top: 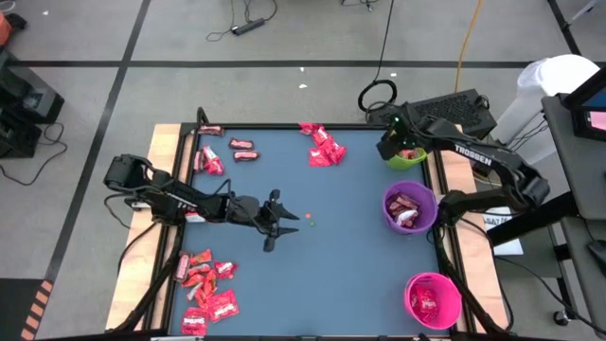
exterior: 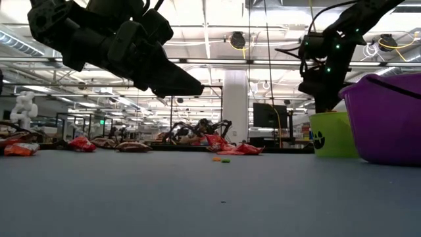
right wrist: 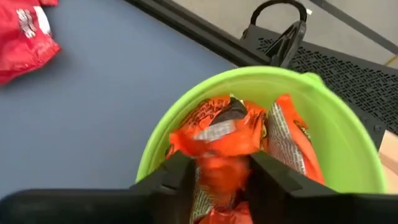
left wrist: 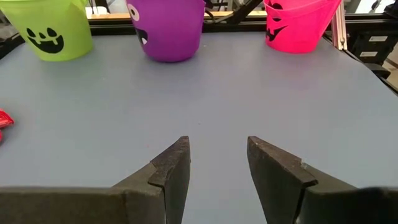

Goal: Organize candy in baskets
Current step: Put the orange chocolate bar into the green bucket

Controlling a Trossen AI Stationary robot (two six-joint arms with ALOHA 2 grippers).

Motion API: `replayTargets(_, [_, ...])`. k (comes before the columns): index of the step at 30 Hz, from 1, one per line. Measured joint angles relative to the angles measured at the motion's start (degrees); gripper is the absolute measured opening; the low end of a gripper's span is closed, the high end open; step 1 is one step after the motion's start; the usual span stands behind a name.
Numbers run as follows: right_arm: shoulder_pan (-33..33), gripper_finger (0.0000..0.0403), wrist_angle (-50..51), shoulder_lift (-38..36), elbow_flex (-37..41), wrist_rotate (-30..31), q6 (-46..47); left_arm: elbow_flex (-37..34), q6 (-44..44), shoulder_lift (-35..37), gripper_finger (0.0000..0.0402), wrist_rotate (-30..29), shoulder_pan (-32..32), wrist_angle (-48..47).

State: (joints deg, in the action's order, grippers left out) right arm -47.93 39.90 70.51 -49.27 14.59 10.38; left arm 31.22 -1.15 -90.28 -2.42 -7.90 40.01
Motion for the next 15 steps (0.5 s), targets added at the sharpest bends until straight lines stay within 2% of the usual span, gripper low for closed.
replayTargets(4, [0.7, 0.0156, 2.0, -2.1, -2.9, 0.0, -0.1, 0.0, 0.0, 0.0, 0.0166, 0.0, 0.0, 0.0])
replayTargets(9, [4.9, 0.0189, 2.3, -6.9, -5.6, 0.0, -0.6, 0.0, 0.0, 1.7, 0.0166, 0.0, 0.0, -1.3])
replayTargets(12, [9.5, 0.0197, -0.5, -10.2, -5.1, -0.1, -0.8, 0.0, -0.1, 5.6, 0.0166, -0.9, 0.0, -6.2])
replayTargets(15, [15.0, 0.0201, -5.3, -12.9, -3.3, -0.1, -0.7, 0.1, -1.5, 11.4, 0.0166, -4.3, -0.1, -14.1])
